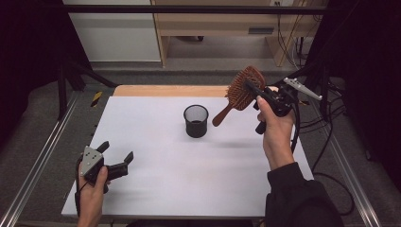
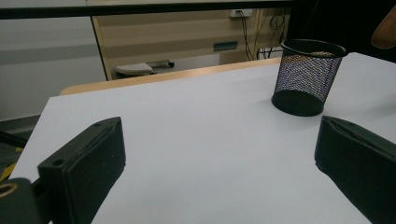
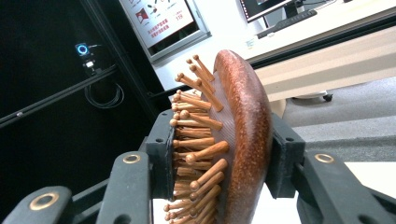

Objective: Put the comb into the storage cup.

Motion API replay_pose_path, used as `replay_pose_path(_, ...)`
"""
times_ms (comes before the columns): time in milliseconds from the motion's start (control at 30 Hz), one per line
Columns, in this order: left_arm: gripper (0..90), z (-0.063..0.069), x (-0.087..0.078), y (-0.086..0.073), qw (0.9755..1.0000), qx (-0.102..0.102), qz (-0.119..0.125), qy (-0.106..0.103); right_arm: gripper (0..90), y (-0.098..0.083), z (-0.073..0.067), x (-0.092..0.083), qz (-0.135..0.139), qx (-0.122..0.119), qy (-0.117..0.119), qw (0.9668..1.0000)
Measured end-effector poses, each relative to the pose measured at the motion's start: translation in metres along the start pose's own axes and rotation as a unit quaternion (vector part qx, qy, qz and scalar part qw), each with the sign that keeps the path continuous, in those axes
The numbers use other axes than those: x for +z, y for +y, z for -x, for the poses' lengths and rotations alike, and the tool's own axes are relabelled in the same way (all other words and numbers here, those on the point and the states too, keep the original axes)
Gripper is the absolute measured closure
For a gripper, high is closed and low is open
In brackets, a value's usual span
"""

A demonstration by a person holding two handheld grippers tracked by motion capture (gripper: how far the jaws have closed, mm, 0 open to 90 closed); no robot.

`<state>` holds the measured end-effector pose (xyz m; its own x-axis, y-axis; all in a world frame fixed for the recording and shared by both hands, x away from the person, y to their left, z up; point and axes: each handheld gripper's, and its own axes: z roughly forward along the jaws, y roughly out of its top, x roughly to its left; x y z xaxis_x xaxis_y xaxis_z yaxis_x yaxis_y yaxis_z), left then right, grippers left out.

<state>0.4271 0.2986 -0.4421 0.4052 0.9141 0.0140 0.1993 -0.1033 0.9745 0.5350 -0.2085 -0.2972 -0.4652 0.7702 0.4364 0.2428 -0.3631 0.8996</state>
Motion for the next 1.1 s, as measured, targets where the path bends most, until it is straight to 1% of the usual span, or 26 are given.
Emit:
replay_pose_path(267,2.3,0.0,0.001,0.0,1.0,0.0,0.0,-0.003,53.5,0.002,-0.001,0.002,0.001,-0.001,0.001,1.0)
replay_pose_path(333,2.3,0.0,0.001,0.0,1.0,0.001,0.001,-0.004,53.5,0.004,-0.002,0.002,0.005,0.001,-0.004,1.0)
replay_pose_path(433,2.4,-0.001,0.0,0.0,1.0,0.0,0.0,-0.002,53.5,0.006,-0.004,0.003,0.009,0.001,-0.005,0.9999)
replay_pose_path(633,2.5,-0.001,0.0,0.0,1.0,-0.004,0.004,-0.003,53.5,0.016,-0.011,0.008,0.019,-0.002,-0.001,0.9998)
replay_pose_path(733,2.4,-0.002,-0.001,0.001,1.0,-0.005,0.008,-0.004,53.4,0.02,-0.016,0.012,0.021,-0.007,0.002,0.9998)
replay_pose_path(900,2.4,-0.003,-0.001,0.001,0.9999,-0.009,0.01,-0.003,53.4,0.025,-0.024,0.022,0.023,-0.007,0.011,0.9996)
replay_pose_path(1000,2.4,-0.002,-0.001,0.001,0.9999,-0.01,0.012,-0.005,53.4,0.024,-0.027,0.029,0.023,-0.006,0.014,0.9996)
replay_pose_path(1100,2.4,-0.002,-0.001,0.001,0.9999,-0.009,0.011,-0.006,53.3,0.021,-0.029,0.036,0.018,-0.005,0.016,0.9997)
